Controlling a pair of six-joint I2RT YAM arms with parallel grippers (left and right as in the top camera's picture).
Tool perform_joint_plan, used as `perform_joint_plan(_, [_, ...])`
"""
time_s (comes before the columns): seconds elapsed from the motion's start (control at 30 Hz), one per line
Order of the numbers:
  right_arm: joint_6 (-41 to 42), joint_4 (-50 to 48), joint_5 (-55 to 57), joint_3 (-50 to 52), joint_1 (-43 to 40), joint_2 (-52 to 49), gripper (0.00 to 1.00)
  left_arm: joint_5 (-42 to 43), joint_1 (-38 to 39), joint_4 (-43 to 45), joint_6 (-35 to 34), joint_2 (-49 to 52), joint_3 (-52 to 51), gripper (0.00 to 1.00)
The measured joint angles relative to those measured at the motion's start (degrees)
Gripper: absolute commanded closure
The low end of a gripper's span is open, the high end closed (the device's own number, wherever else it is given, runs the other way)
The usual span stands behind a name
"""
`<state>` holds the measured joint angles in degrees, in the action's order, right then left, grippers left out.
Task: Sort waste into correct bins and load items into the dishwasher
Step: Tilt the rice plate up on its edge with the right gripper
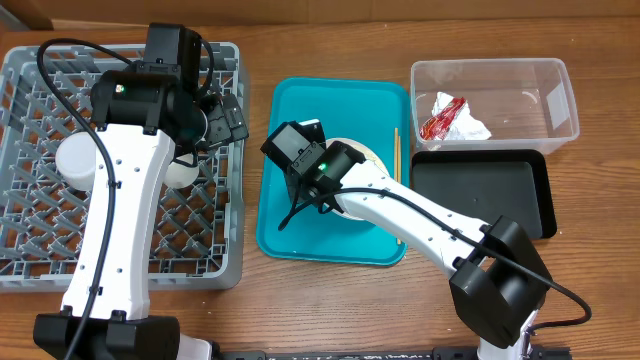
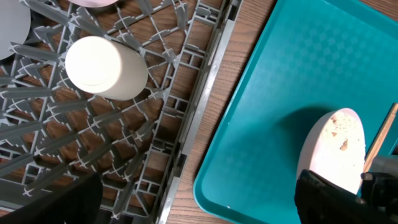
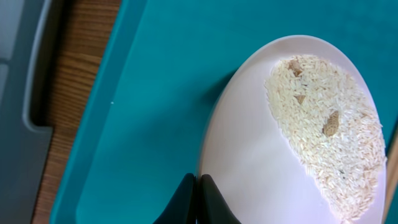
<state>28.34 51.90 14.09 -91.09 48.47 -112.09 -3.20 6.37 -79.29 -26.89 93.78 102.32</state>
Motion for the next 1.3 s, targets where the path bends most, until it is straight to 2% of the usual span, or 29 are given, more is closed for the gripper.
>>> perform_joint_plan(0.07, [0.00, -0.31, -1.09, 0.00, 0.02, 0.00, 0.80, 0.00, 0.00, 0.00, -0.02, 0.00, 0.00, 0.00])
perform_joint_plan(0.2, [0.13, -0.46, -2.32, 0.00, 0.04, -0.07, 0.65, 0.00, 0.00, 0.00, -0.02, 0.00, -0.02, 0.00])
perform_joint_plan(0.33, [0.37, -0.46, -3.19, 0.00, 0.04, -0.48, 0.58, 0.00, 0.00, 0.00, 0.00, 0.00, -0.02, 0.00])
perform_joint_plan(0.53, [0.42, -0.79, -3.63, 0.00, 0.04, -1.44, 0.57, 0.00, 0.00, 0.00, 0.00, 0.00, -0.02, 0.00])
perform_joint_plan(0.73, [0.52, -0.83, -3.72, 0.00, 0.04, -1.44, 0.48, 0.00, 0.00, 0.00, -0.02, 0.00, -0.02, 0.00])
perform_joint_plan(1.3, [-0.76, -0.76, -9.14, 0.79, 1.25, -7.72, 0.50, 0.00, 0.00, 0.00, 0.00, 0.00, 0.00, 0.00])
